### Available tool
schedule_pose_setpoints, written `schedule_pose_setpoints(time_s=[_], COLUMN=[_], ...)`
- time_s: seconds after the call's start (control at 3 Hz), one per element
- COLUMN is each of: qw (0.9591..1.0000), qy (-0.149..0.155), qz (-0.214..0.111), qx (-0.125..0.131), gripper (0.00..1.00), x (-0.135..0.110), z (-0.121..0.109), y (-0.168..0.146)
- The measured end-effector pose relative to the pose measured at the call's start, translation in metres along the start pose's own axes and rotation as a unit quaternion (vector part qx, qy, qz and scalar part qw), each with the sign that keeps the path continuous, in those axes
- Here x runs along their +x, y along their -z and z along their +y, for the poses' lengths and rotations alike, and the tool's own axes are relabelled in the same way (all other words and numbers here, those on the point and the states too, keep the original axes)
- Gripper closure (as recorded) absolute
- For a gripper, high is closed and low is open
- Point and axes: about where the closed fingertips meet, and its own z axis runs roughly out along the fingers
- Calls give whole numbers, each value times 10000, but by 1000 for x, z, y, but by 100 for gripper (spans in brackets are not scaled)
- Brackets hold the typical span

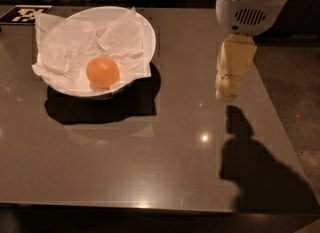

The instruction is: Pick orange from white bowl

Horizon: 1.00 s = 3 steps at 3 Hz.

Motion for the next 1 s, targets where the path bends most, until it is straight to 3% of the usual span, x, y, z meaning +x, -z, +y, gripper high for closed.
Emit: schedule_pose_setpoints(time_s=[0.33, 1.0], qw=[9993, 9963], qy=[145, 612], qz=[-265, -292], qx=[210, 536], gripper=[0, 0], x=[-30, -117], z=[-8, -28], y=[7, 26])
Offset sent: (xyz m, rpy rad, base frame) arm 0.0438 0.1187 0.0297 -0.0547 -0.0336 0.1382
